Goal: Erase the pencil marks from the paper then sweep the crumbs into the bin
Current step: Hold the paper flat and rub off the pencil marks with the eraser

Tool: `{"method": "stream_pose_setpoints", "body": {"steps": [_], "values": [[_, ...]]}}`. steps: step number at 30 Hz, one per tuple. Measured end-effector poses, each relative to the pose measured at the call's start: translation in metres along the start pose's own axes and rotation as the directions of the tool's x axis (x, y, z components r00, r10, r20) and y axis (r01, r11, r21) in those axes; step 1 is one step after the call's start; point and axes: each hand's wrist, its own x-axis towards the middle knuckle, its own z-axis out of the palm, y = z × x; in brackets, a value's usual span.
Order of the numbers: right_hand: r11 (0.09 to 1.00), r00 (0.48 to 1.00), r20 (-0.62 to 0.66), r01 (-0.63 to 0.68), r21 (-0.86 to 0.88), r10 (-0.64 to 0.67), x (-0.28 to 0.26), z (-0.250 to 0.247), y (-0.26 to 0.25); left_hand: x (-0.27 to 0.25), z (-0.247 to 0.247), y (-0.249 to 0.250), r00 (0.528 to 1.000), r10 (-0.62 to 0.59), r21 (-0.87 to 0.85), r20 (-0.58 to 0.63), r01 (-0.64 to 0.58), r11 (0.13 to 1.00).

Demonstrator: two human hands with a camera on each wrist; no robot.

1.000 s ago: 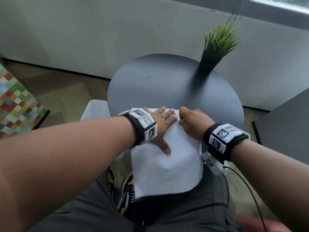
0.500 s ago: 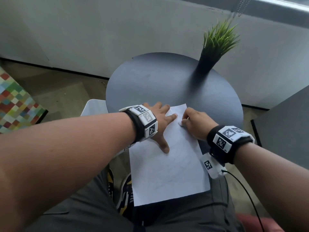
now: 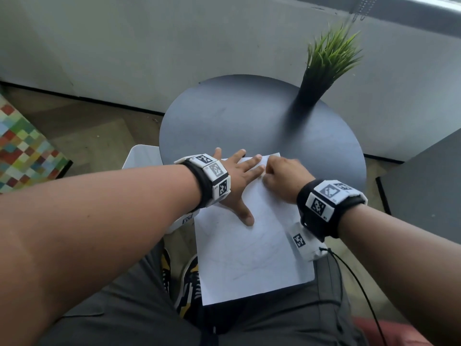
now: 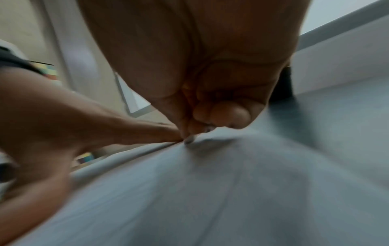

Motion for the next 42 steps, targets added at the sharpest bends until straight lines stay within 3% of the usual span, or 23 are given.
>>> {"method": "stream_pose_setpoints", "body": {"steps": [2,4,6,8,10,12,13,16,18,20,22,23,26,28,30,33,34,36,38,40,42], "values": [[0.987,0.975,0.157,0.158,0.01,-0.157,-0.015,0.006,-0.013,-0.001,0.0,0.0,1.0,0.007,-0.014,-0.012,-0.007,1.0],[0.984,0.964,0.206,0.178,-0.027,-0.169,-0.015,0.003,-0.01,-0.001,0.0,0.0,1.0,0.01,-0.016,-0.01,-0.01,1.0],[0.999,0.997,0.068,0.025,-0.035,-0.023,0.002,-0.005,0.005,0.0,0.0,0.001,1.0,0.008,-0.008,-0.007,-0.008,1.0],[0.998,0.996,-0.054,-0.067,-0.007,0.067,0.005,-0.004,0.013,0.0,0.001,0.001,1.0,0.001,-0.007,-0.007,-0.001,1.0],[0.997,0.998,-0.016,0.06,-0.038,-0.06,-0.006,0.004,0.003,-0.002,0.002,0.001,1.0,-0.004,-0.016,-0.011,0.004,1.0],[0.972,0.963,0.138,0.234,-0.011,-0.23,-0.026,0.011,-0.007,-0.003,0.003,0.001,1.0,-0.006,-0.028,-0.012,0.005,1.0],[0.97,0.953,0.185,0.245,-0.013,-0.238,-0.029,0.009,-0.006,-0.002,0.003,0.002,1.0,-0.007,-0.026,-0.01,0.007,1.0],[1.0,0.999,0.029,0.017,-0.02,-0.017,-0.01,-0.003,0.015,-0.001,0.001,0.004,1.0,-0.014,-0.022,0.011,0.014,1.0],[0.998,0.997,-0.048,-0.066,-0.024,0.065,-0.009,0.0,0.02,-0.002,-0.001,0.005,0.999,-0.022,-0.024,0.029,0.023,0.999],[0.995,0.997,0.006,0.08,-0.066,-0.08,-0.021,0.009,0.007,-0.004,-0.003,0.005,0.999,-0.03,-0.03,0.043,0.031,0.999],[0.96,0.954,0.146,0.274,-0.057,-0.263,-0.038,0.015,-0.003,-0.005,-0.005,0.006,0.998,-0.038,-0.03,0.059,0.04,0.999],[0.96,0.948,0.176,0.276,-0.047,-0.264,-0.039,0.011,-0.001,-0.005,-0.006,0.007,0.997,-0.041,-0.028,0.065,0.043,0.999],[1.0,0.999,0.047,0.016,-0.015,-0.016,-0.016,-0.001,0.019,-0.006,-0.01,0.011,0.996,-0.041,-0.026,0.074,0.043,0.999],[0.996,0.996,-0.028,-0.09,-0.002,0.09,-0.012,0.001,0.024,-0.008,-0.012,0.012,0.995,-0.048,-0.019,0.084,0.05,0.999],[0.999,1.0,-0.007,-0.003,-0.039,0.002,-0.022,0.009,0.012,-0.008,-0.013,0.012,0.994,-0.052,-0.025,0.093,0.054,0.998],[0.973,0.96,0.175,0.229,-0.032,-0.22,-0.043,0.013,-0.003,-0.009,-0.013,0.012,0.994,-0.053,-0.02,0.098,0.055,0.998],[0.975,0.962,0.173,0.219,-0.036,-0.21,-0.039,0.009,0.0,-0.009,-0.014,0.013,0.994,-0.053,-0.018,0.1,0.055,0.998],[0.999,0.997,0.066,0.036,-0.017,-0.034,-0.022,0.0,0.015,-0.009,-0.014,0.014,0.994,-0.051,-0.023,0.099,0.054,0.998],[0.994,0.994,-0.028,-0.106,0.009,0.106,-0.012,-0.002,0.025,-0.01,-0.014,0.013,0.994,-0.051,-0.023,0.101,0.054,0.998],[0.999,1.0,-0.024,-0.006,-0.052,0.005,-0.017,0.006,0.017,-0.01,-0.014,0.012,0.994,-0.052,-0.026,0.099,0.054,0.998],[0.983,0.982,0.098,0.17,-0.072,-0.162,-0.032,0.014,0.003,-0.01,-0.012,0.012,0.995,-0.05,-0.031,0.09,0.053,0.998]]}}
